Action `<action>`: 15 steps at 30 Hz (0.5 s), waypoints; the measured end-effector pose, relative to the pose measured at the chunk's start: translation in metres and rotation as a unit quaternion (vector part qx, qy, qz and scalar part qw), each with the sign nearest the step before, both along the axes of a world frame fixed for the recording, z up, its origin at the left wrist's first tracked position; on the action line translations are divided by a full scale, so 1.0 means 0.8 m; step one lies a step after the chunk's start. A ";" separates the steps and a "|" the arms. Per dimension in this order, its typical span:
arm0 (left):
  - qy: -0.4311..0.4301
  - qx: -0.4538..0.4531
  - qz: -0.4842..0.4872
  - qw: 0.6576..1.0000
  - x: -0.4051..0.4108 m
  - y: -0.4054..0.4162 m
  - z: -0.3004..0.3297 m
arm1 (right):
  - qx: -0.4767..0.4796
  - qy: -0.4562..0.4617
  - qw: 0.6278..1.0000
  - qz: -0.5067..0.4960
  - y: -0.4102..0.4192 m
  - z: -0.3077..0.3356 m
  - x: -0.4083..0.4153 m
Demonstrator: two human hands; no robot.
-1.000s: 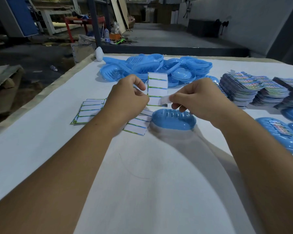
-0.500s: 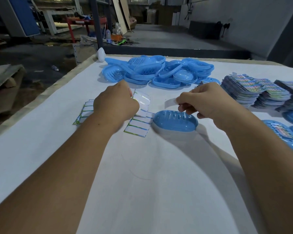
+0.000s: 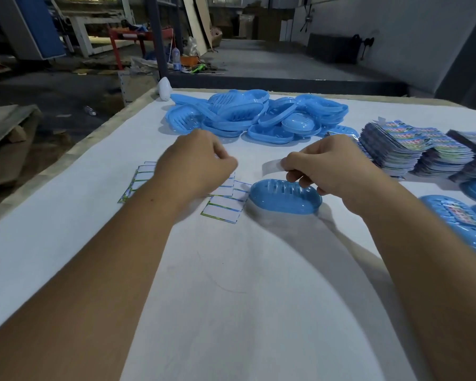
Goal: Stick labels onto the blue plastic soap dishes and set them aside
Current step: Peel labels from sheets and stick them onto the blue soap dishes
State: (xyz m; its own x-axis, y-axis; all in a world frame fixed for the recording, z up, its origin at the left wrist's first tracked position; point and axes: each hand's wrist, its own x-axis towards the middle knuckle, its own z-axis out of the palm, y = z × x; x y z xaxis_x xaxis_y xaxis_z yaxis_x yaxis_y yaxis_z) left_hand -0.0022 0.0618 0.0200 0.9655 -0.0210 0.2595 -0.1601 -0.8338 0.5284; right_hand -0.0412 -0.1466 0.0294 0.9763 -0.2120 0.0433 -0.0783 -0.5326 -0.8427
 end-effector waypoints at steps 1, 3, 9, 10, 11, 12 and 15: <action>0.002 -0.077 -0.035 0.996 -0.004 -0.009 0.001 | -0.005 -0.003 1.000 -0.001 0.001 0.000 0.000; 0.021 -0.163 -0.099 0.981 -0.013 -0.025 0.004 | -0.008 -0.009 1.000 0.002 0.003 -0.001 0.000; 0.069 -0.241 -0.146 0.957 -0.019 -0.039 -0.001 | -0.006 -0.020 1.000 0.015 0.006 0.000 -0.001; 0.079 -0.246 -0.147 0.955 -0.019 -0.040 -0.001 | -0.006 -0.022 1.000 0.014 0.006 0.000 -0.001; 0.087 -0.247 -0.146 0.954 -0.020 -0.041 -0.002 | -0.007 -0.023 1.000 0.013 0.005 0.000 -0.001; 0.095 -0.247 -0.142 0.954 -0.020 -0.041 -0.002 | -0.009 -0.024 1.000 0.013 0.005 0.000 -0.001; 0.109 -0.241 -0.131 0.955 -0.022 -0.042 -0.002 | -0.003 -0.025 1.000 0.015 0.005 0.000 0.000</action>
State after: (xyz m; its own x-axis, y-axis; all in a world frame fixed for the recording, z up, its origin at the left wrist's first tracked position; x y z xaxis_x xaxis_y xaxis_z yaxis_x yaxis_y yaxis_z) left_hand -0.0196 0.0283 0.0185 0.9759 -0.1977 0.0929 -0.1717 -0.4310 0.8858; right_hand -0.0414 -0.1426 0.0293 0.9789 -0.1814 0.0939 -0.0193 -0.5400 -0.8415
